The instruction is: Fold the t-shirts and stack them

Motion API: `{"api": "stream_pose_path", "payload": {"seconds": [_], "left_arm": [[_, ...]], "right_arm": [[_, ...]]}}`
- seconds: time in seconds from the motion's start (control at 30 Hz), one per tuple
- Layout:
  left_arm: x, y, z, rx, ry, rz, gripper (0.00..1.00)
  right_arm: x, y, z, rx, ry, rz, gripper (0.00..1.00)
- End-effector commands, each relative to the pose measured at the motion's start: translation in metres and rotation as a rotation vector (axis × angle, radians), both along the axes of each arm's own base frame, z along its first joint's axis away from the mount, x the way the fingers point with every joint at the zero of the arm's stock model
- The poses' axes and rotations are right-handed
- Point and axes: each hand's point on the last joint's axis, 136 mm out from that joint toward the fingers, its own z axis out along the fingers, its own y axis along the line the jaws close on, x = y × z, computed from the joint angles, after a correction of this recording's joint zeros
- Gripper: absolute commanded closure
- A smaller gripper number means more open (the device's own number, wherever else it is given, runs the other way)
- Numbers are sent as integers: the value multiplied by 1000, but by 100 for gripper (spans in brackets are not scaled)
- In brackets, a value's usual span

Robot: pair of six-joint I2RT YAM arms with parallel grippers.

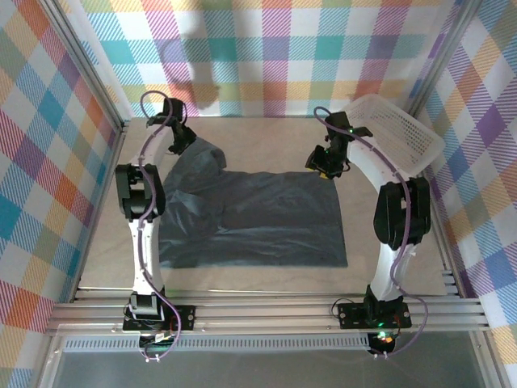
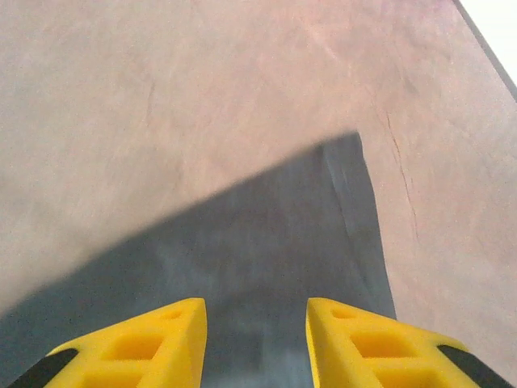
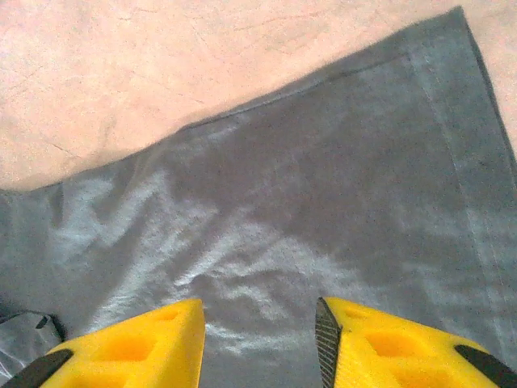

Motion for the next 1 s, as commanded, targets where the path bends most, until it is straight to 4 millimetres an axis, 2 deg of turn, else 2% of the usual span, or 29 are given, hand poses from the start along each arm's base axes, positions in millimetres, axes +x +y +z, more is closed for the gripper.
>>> {"api": "stream_pose_path", "payload": {"seconds": [0.0,0.2,0.33,0.4,0.5,0.63,0.77,0.87,0.97], "left_arm": [[35,11,7,56,-98,-12,60],[77,13,-15,66,-201,17,54],[86,4,-28,58,-199,-8,52],[86,-7,-36,50,-191,-39,51],[74,-20,-48,72,-127,-73,52],[51,-24,-66,126,-11,-93,54],[37,-31,-73,162,55,-113,55],[24,-27,-81,182,114,-91,59],[21,-32,-87,158,132,-107,67]], "right_arm": [[9,5,9,26,-20,46,58],[11,3,11,50,-13,25,58],[9,4,9,60,-3,20,58],[8,4,7,61,-1,19,58],[8,4,4,62,7,17,58],[11,4,2,70,9,12,58],[14,7,0,85,10,6,58],[14,9,-3,97,20,1,58],[13,8,-4,96,19,-2,58]]}}
